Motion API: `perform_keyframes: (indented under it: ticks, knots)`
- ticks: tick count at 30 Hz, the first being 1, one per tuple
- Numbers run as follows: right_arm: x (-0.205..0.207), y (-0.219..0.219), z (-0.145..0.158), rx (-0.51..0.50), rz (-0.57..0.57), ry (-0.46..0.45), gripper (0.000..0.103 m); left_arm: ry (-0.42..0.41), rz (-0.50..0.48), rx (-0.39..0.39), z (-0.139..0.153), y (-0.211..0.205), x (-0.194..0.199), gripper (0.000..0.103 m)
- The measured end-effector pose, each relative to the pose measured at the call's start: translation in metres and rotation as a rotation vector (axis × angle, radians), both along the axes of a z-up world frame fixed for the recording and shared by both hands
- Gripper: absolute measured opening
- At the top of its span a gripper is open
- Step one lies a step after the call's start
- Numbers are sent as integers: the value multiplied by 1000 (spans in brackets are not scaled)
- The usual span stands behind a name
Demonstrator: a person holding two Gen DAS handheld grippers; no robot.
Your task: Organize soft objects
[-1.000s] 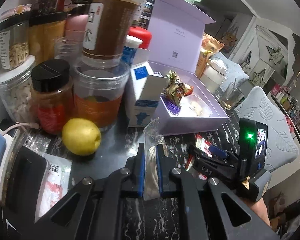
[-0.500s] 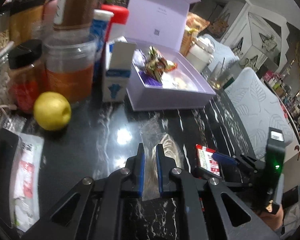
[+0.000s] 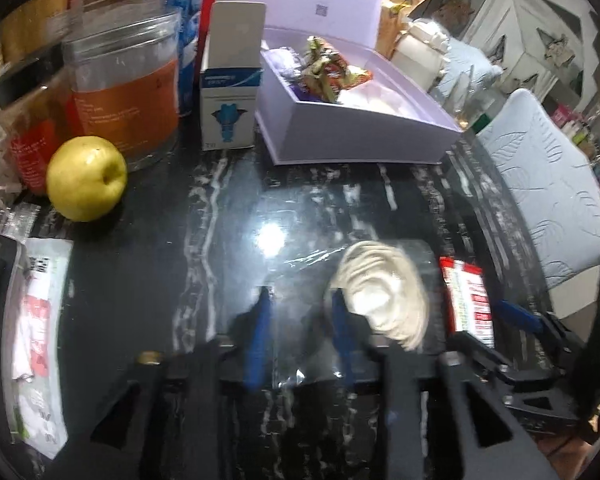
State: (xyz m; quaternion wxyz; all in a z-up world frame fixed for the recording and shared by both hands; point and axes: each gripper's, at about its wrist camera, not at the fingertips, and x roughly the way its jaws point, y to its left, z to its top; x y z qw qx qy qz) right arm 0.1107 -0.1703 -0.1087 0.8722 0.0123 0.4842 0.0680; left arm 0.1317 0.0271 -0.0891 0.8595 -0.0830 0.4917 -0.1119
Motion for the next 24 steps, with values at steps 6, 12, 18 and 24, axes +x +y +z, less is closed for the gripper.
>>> perform_keyframes:
  ticks: [6,12,18,24]
  knots:
    - [0,-3,0,-18,-22,4,96,-7,17,2,4,3,-2,84]
    - [-4,7,-3,-69,16,-15,96,-24,-48,-32,14,-15,-4,84]
    - [-8,8,-6,-106,63,-20,92,-15,-94,-10,11,-36,4,84]
    - [-16,-5,-1,-105,49,-55,58,48,-137,23,-5,-56,13,88]
